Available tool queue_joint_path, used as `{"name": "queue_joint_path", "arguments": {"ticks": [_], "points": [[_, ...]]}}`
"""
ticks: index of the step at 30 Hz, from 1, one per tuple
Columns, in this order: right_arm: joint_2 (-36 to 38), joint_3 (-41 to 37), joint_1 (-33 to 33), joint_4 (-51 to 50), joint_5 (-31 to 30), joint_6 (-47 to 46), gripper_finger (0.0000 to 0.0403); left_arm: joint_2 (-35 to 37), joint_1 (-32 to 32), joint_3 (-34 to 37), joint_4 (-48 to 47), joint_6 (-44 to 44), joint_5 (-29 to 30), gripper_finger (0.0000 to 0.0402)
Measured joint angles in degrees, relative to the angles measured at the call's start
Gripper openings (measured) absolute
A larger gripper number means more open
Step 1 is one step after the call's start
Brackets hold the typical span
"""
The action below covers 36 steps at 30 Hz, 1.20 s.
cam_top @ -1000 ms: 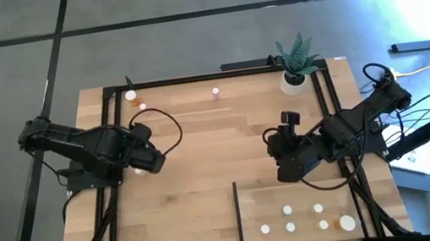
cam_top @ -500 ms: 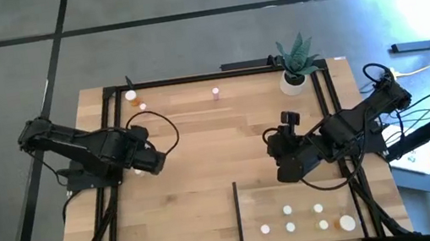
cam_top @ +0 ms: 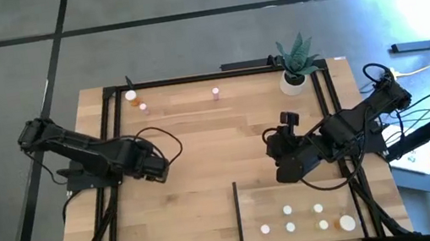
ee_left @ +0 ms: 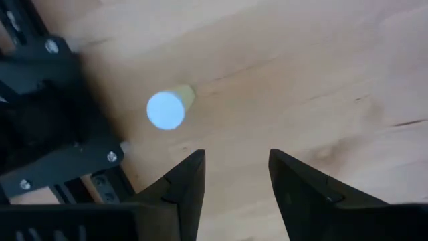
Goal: Pick and place medicine bottles onto shelf by color
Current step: Put the yellow pill bottle on the shelf aligned with the other yellow pill bottle
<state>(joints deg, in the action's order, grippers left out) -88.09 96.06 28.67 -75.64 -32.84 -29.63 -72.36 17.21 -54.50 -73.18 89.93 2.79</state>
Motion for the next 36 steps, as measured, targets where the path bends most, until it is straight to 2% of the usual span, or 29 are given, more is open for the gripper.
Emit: {"name": "queue_joint_path", "arguments": {"ticks": [21,36], "points": [[0.0,0.0,0.0,1.8,0.0,0.0,0.0197,0.0,0.0,2.2,-2.6,4.7,0.9,0.0158],[0.0,0.0,0.0,1.8,0.0,0.1,0.0197,0.0,0.0,9.3,-0.4,6.9,1.1,0.0158]]}}
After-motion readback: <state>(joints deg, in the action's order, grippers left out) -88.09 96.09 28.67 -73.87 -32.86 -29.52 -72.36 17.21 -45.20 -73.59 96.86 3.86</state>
